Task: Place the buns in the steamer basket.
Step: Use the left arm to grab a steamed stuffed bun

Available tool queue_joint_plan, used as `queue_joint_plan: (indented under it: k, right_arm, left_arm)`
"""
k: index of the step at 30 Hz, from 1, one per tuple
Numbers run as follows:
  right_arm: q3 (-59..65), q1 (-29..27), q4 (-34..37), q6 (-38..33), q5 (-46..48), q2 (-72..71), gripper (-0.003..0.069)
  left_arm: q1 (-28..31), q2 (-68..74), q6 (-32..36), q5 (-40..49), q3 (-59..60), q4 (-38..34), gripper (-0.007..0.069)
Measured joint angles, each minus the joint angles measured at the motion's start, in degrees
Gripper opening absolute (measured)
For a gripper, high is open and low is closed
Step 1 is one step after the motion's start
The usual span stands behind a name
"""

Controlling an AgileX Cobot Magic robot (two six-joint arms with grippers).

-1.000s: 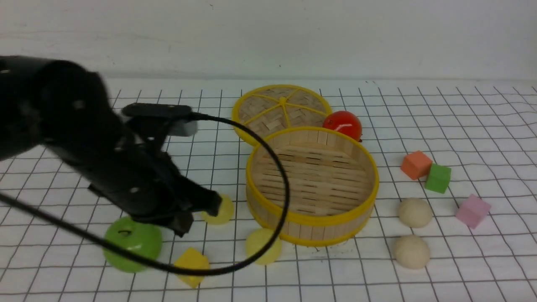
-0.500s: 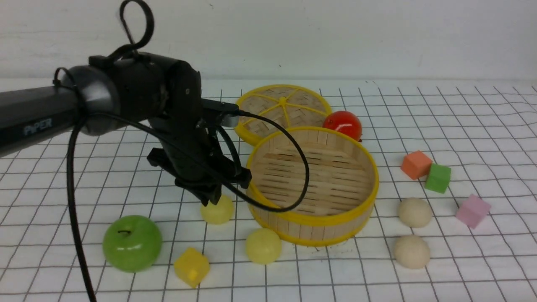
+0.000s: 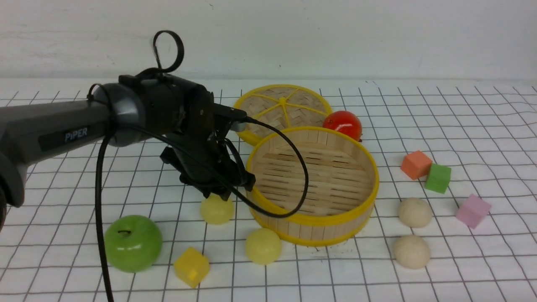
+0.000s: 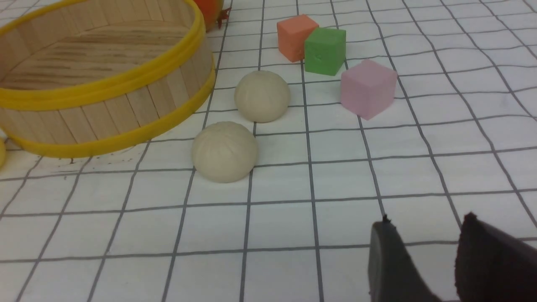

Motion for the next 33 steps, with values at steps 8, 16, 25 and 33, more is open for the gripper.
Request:
queue_joint_plan:
  k: [8,16,25,33]
  right_arm:
    - [0.0,0.0,0.0,0.0,0.0,0.0,0.0239]
    - [0.0,0.0,0.0,0.0,0.0,0.0,0.0239]
    - [0.0,0.0,0.0,0.0,0.0,0.0,0.0239]
    - [0.0,0.0,0.0,0.0,0.0,0.0,0.0239]
  left_arm:
    - [0.0,0.21,0.0,0.11,0.0,0.1,0.0294]
    - [0.0,-0.63,0.0,2.14,0.0,-0.16,0.0295]
    - [0.0,-4.34,0.0,6.8,-0.56,-2.58,0.0295]
    - [-0.05,-1.1,0.02,4.96,-0.56,-1.73,0.0295]
